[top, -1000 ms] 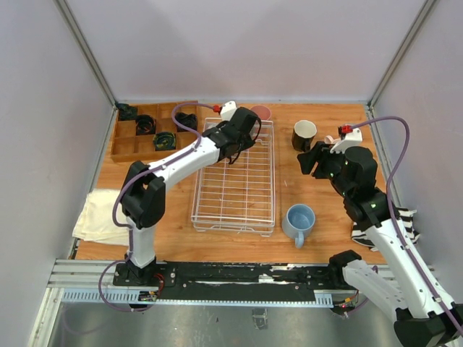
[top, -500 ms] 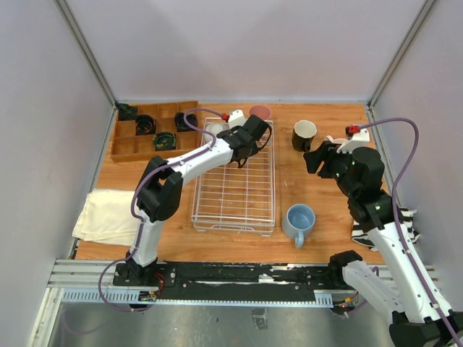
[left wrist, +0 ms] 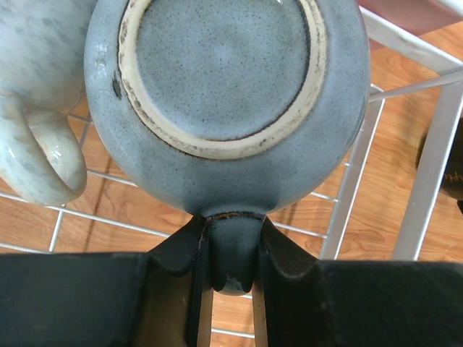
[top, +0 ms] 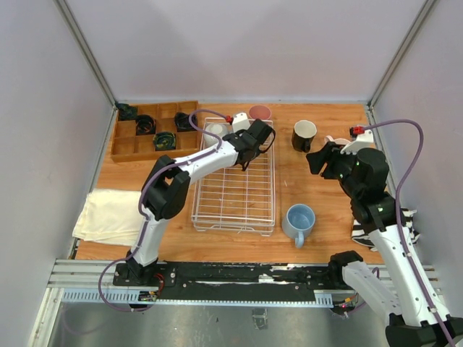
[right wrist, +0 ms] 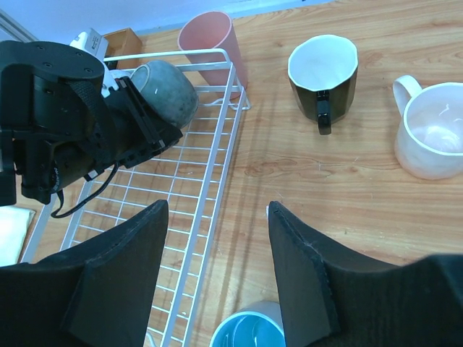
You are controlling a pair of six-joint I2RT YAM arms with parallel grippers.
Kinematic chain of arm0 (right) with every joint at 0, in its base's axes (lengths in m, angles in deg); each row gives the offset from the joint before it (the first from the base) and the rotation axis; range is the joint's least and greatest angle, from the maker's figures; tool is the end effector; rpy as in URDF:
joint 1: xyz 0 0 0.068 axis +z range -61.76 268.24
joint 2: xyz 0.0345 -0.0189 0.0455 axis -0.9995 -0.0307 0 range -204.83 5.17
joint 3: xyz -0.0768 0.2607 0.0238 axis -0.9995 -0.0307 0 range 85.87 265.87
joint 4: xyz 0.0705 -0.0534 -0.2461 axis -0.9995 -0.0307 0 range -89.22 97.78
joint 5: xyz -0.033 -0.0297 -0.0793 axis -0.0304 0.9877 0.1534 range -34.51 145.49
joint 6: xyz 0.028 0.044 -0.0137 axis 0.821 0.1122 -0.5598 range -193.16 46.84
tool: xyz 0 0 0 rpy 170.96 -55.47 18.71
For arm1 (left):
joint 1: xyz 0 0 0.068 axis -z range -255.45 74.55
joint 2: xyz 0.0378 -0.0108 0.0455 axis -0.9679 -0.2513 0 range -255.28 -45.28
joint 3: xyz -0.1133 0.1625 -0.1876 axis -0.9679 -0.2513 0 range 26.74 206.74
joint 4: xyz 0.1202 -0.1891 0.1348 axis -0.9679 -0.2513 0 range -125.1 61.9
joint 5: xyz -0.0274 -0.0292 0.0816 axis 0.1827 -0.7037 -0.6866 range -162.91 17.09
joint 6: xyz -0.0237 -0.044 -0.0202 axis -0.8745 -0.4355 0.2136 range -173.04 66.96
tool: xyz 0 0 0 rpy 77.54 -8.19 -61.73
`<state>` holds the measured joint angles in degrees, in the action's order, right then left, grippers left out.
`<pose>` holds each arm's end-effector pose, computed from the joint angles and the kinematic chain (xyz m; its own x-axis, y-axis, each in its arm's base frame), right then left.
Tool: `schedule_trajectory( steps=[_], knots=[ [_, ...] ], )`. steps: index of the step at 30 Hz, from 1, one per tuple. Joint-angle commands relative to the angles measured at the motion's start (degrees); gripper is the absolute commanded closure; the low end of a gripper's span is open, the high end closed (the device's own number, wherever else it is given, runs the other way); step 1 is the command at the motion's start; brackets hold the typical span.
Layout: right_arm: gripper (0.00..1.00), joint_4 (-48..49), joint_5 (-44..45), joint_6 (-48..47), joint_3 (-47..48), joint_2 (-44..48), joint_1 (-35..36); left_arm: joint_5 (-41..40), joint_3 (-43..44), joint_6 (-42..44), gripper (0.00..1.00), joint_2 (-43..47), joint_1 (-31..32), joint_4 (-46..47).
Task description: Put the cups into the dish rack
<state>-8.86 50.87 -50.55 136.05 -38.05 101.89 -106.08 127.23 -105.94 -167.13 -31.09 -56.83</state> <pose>0.1659 0.0433 0.3651 -0.2710 0.3285 -0.9048 -0.2256 0.8921 0.3915 0.3539 -0.3188 0.2248 -0.5974 -0.3496 -0.7217 -0.2359 0.9368 -0.2586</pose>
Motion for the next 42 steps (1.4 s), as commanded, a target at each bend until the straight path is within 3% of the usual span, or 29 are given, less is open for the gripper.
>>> schedule_trajectory(
  steps=[1, 18, 22, 25, 32, 42],
  knots=[
    [0.42, -0.92, -1.15, -0.87, -0.9, 1.22, -1.24, -7.69, 1.3, 0.98, 1.0, -0.85, 0.2, 3.71],
    [0.43, -0.97, -2.0, -0.79, -0.82, 0.73, -1.85, -6.21, 0.78, 1.71, 0.99, -3.29, 0.2, 0.47],
    [0.43, -0.43, -2.47, -0.56, -0.69, 0.35, -1.86, -6.29, -0.12, 1.61, 0.89, -2.43, 0.2, 0.45],
    [0.43, 0.11, -2.95, -0.16, -0.77, 0.01, -1.86, -6.46, -0.83, 1.53, 0.88, -1.56, 0.2, 0.5],
    [0.44, 0.79, -3.67, 0.4, -0.94, -0.46, -1.79, -6.91, -2.44, 1.46, 0.68, 0.36, 0.25, 0.26],
    [0.44, 1.59, -4.47, 0.9, -1.31, -0.72, -1.87, -7.28, -1.33, 3.26, 0.53, 0.06, 0.55, -0.65]
  ],
)
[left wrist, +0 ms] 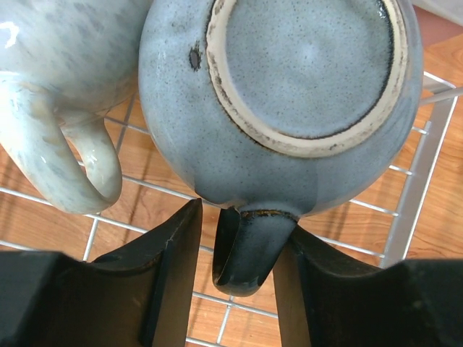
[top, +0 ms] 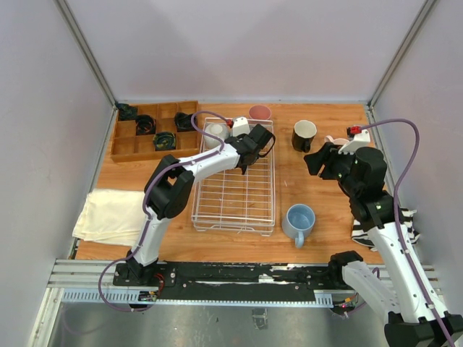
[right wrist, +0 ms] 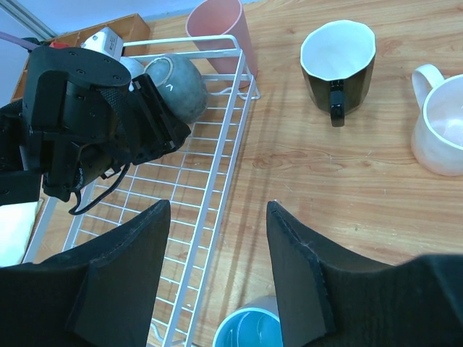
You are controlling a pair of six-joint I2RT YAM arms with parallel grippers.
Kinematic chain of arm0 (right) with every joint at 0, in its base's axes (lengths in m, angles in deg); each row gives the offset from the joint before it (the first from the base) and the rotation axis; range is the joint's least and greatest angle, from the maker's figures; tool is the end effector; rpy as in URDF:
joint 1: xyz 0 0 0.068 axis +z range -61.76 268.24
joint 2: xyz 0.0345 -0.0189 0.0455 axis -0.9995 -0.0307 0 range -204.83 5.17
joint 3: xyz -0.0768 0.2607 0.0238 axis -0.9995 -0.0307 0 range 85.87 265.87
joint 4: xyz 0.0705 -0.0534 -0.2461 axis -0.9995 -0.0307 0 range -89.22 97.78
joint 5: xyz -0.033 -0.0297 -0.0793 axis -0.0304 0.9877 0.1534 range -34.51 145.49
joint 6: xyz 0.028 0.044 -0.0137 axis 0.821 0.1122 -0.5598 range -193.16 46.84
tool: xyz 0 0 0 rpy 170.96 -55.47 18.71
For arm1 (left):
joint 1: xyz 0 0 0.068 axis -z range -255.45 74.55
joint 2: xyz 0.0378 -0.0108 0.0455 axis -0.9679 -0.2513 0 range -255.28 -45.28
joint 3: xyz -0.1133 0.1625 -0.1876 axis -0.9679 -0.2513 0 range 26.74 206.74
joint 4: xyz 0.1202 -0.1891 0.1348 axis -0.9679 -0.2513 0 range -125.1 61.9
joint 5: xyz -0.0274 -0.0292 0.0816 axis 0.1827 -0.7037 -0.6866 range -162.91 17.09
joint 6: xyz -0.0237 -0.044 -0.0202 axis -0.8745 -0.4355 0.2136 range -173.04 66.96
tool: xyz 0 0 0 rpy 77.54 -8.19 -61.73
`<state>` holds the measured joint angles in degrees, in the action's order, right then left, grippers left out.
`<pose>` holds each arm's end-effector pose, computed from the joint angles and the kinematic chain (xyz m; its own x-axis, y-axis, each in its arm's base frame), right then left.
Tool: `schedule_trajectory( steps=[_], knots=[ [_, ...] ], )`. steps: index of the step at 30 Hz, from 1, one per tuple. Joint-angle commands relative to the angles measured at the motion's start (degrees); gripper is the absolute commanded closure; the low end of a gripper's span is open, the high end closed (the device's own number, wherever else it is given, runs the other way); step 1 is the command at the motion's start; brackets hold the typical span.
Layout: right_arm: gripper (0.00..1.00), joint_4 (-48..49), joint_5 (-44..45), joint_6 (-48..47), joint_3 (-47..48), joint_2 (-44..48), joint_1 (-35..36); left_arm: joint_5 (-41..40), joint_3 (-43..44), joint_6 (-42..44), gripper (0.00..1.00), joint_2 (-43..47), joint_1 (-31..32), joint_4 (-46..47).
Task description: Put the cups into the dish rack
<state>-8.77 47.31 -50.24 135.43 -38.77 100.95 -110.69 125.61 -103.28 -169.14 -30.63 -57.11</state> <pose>0.1696 0.0435 0.3597 -0.3083 0.3256 -0.8938 -0.2541 0.8773 0.4072 0.3520 -0.3190 0.2010 -0.5989 -0.2614 -0.7570 -0.2483 0.9593 -0.1349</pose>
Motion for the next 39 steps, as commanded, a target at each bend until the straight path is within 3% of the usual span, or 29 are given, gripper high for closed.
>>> schedule_trajectory(
  steps=[1, 21, 39],
  knots=[
    [0.44, 1.51, -0.93, 0.51, -0.74, 0.0, -0.89, -2.59, 0.39, 0.86, 0.52, 1.85, 0.16, -0.28],
    [0.44, 1.72, -1.21, 0.37, -0.55, -0.45, -0.91, -1.99, -1.67, -1.72, 0.53, 5.59, 2.12, -0.03],
    [0.43, 0.25, -0.98, -0.32, 0.07, 0.24, -0.92, -1.08, 9.25, -1.25, 0.57, -2.26, 2.04, -1.48]
  ],
)
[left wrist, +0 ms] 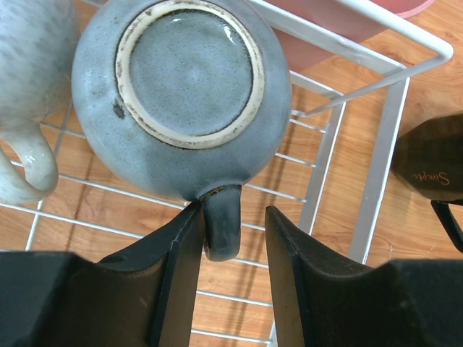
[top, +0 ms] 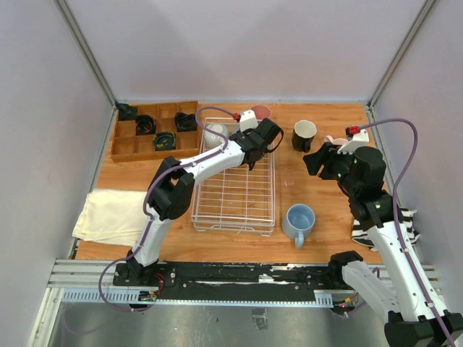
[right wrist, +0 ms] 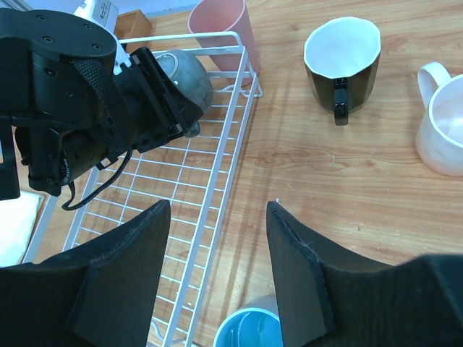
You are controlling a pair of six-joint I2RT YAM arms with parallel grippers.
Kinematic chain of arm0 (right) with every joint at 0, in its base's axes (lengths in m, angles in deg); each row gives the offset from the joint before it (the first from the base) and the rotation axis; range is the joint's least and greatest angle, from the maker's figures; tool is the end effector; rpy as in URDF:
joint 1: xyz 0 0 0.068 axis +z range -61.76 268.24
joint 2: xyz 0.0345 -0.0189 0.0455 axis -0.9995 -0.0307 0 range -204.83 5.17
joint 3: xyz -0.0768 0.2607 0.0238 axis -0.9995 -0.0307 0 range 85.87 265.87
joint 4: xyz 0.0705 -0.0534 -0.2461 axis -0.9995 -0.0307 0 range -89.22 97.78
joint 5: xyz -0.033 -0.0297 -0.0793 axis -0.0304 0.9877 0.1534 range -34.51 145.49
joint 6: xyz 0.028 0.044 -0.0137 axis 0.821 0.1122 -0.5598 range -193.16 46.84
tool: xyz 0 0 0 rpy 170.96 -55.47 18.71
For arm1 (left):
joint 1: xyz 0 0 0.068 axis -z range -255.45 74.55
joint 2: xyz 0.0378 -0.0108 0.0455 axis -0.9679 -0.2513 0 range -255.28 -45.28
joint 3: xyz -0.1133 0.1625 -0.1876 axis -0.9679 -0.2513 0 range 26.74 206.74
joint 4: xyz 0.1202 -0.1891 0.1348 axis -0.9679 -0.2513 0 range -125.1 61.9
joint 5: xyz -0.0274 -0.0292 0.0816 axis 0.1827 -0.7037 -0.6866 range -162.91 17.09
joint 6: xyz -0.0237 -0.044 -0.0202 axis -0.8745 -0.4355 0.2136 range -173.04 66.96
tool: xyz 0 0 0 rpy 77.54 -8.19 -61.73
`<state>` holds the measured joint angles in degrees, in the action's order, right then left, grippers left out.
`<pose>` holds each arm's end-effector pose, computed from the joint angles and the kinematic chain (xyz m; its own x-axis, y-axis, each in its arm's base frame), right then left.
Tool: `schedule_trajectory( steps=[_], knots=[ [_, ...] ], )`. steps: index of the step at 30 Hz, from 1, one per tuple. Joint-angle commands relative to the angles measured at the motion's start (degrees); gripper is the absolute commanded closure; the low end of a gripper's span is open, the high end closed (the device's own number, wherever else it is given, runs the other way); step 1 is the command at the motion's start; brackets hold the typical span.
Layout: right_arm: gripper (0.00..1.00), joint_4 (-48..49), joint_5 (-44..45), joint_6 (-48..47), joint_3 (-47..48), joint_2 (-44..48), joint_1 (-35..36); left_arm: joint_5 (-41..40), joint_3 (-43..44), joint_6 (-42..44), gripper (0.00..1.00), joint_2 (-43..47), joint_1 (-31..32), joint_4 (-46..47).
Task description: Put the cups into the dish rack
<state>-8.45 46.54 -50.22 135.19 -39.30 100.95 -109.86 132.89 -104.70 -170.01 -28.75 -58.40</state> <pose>0.1720 0.0446 0.3574 -0.3200 0.3225 -0.8908 -0.2622 0.8734 0.4104 0.3510 -0.3412 0.2321 -0.5640 -0.3155 -0.7631 -0.2127 0.9485 -0.2349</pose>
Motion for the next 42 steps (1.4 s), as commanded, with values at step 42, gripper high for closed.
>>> schedule_trajectory(
  steps=[42],
  knots=[
    [0.38, -17.47, 6.06, 2.45, 14.99, -17.27, -11.38, 3.0, -17.8, 6.11, 0.44, 17.67, -3.02, 10.23]
  ],
)
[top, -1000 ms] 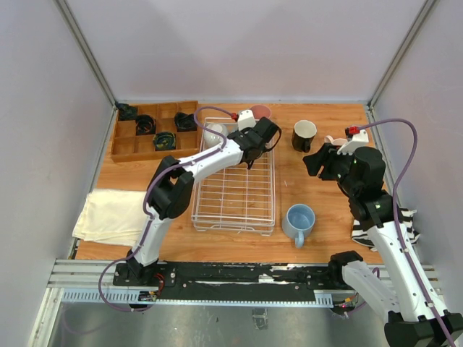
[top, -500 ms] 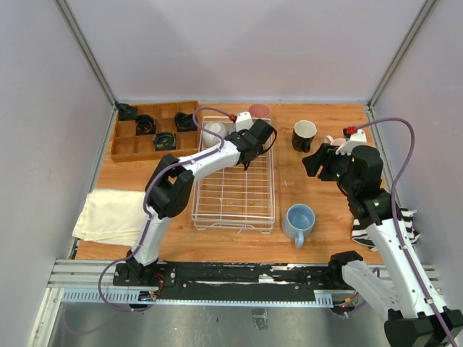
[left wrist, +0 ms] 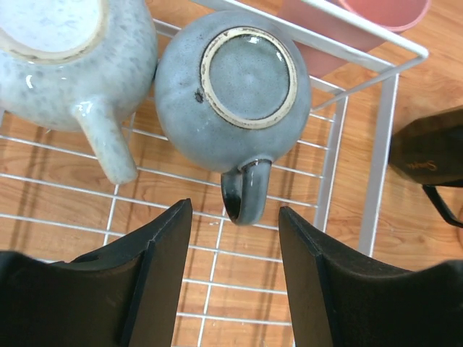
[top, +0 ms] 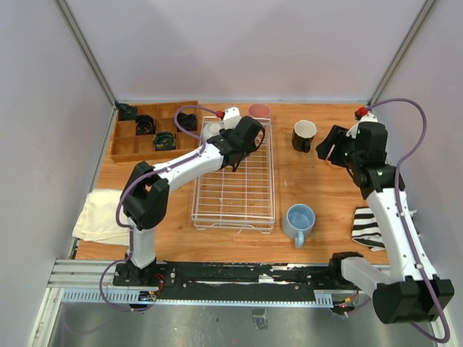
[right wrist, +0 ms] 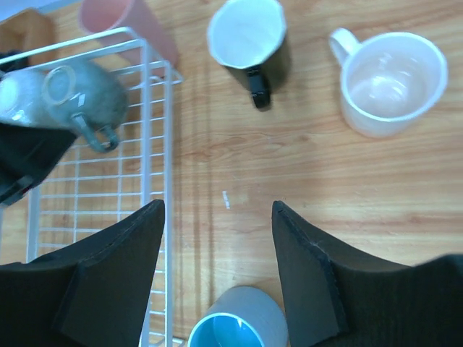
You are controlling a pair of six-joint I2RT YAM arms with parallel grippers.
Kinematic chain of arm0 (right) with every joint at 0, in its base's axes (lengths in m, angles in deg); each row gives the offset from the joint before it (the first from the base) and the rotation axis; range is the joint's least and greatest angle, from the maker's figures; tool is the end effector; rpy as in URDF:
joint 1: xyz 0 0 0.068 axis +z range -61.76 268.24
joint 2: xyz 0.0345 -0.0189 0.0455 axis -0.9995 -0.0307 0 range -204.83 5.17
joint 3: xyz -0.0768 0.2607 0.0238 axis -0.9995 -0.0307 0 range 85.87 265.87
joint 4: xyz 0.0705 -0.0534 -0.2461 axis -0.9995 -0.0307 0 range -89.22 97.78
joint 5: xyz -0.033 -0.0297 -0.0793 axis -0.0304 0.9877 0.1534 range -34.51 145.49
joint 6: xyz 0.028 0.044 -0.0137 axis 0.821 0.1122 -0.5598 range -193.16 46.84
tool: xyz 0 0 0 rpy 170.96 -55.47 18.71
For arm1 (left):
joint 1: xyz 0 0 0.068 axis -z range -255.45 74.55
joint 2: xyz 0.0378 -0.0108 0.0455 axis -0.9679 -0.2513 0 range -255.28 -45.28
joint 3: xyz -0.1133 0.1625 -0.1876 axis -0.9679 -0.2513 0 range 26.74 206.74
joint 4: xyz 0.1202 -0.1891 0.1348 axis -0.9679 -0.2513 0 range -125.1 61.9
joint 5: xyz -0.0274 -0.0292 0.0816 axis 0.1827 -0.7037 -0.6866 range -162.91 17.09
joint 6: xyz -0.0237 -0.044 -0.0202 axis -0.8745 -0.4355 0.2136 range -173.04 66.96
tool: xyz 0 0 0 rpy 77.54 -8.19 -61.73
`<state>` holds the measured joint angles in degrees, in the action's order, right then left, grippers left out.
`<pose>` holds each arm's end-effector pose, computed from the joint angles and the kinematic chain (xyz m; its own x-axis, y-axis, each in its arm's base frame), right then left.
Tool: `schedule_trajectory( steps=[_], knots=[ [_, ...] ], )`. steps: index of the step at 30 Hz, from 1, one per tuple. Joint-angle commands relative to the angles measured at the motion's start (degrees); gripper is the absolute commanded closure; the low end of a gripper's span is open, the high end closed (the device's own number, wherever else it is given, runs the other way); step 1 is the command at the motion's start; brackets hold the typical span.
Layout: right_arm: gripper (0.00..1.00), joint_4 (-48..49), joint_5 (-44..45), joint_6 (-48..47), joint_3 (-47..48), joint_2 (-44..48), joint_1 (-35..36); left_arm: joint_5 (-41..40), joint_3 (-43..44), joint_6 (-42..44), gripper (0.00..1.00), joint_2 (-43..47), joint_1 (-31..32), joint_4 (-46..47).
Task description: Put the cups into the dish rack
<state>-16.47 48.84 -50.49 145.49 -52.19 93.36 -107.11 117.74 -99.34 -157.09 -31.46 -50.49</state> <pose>0.2202 0.0240 0.3645 -0.4196 0.3468 -0.8389 -0.0368 0.9169 0.3974 0.3332 -0.2938 0.2568 -0.5424 -0.3075 -0.7818 -0.1629 0.9514 -0.2612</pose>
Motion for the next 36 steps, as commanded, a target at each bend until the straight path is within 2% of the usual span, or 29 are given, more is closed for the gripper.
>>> schedule_trajectory(
  steps=[1, 4, 10, 17, 24, 27, 36],
  knots=[
    [0.39, -11.92, 4.33, 3.19, 6.15, -6.46, -4.97, 0.39, -3.58, 0.74, 0.44, 6.05, -0.31, 2.44],
    [0.4, -16.39, 6.53, 5.9, 8.49, -10.59, -8.36, 1.41, -7.71, 0.77, 0.44, 10.96, -0.31, 4.24],
    [0.41, -17.21, 5.12, 12.36, 8.75, -14.0, -16.3, 7.21, -12.89, 5.43, 0.44, 21.76, -0.31, 6.09],
    [0.44, -13.49, 0.9, 18.25, 8.02, -19.28, -21.83, 24.73, -12.69, 10.07, 0.41, 27.18, -1.01, 4.6],
    [0.46, -10.66, -3.85, 22.19, 9.88, -27.55, -22.53, 39.73, -14.85, 9.95, 0.4, 29.52, -1.45, 6.83],
    [0.47, -7.01, -3.64, 24.51, 8.66, -28.6, -22.64, 40.89, -17.25, 10.47, 0.39, 31.47, -1.52, 9.49],
    [0.47, -4.88, -2.08, 28.96, 9.72, -33.36, -23.58, 44.32, -17.73, 11.62, 0.39, 33.0, -2.43, 9.96]
  ],
)
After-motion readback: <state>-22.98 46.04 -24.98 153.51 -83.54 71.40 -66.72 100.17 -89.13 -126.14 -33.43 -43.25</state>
